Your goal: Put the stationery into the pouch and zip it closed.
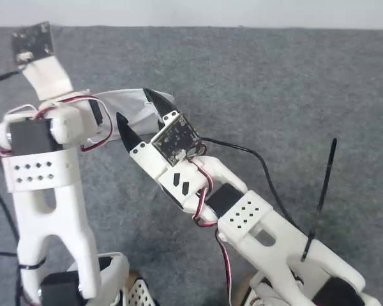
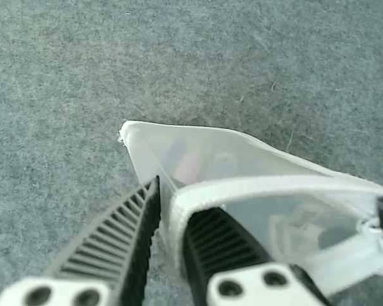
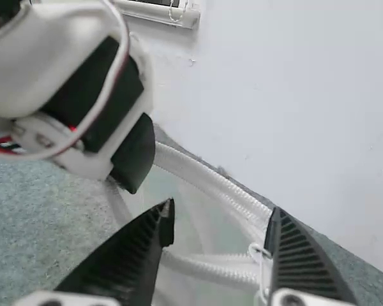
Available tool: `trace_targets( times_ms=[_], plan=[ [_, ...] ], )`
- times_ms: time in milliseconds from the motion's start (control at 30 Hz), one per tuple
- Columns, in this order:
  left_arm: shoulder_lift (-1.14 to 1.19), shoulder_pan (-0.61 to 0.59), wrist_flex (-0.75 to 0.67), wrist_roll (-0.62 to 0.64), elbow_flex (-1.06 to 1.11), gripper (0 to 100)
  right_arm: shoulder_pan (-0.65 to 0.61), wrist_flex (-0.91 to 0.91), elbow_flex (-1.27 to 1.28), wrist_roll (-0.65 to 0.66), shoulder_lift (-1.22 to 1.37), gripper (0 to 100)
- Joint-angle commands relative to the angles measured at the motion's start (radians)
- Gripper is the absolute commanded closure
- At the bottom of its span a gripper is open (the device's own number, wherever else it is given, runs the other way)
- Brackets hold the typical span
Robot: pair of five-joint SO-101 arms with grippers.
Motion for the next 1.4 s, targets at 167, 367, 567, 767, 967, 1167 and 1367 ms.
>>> trace_targets(
  times_ms=[167,367,567,767,967,1167,1367],
  plan=[
    [-0.003,-0.002,-0.003,0.008,0.001,99,0.030,0.039,0.009,-0.005,0.002,75.0],
    [-0.002,-0.002,-0.003,0.008,0.001,99,0.030,0.124,0.026,-0.005,-0.107,75.0],
    [-0.005,-0.002,-0.003,0.008,0.001,99,0.027,0.263,0.026,-0.006,-0.252,75.0],
    [-0.005,-0.002,-0.003,0.008,0.001,99,0.027,0.344,0.025,-0.006,-0.352,75.0],
    [-0.005,-0.002,-0.003,0.008,0.001,99,0.027,0.460,0.025,-0.005,-0.470,79.0],
    [-0.005,-0.002,-0.005,0.008,0.010,99,0.028,0.590,0.029,-0.087,-0.503,81.4],
    [-0.006,-0.002,-0.026,0.000,0.027,99,0.030,0.647,0.048,-0.147,-0.499,81.4]
  ],
)
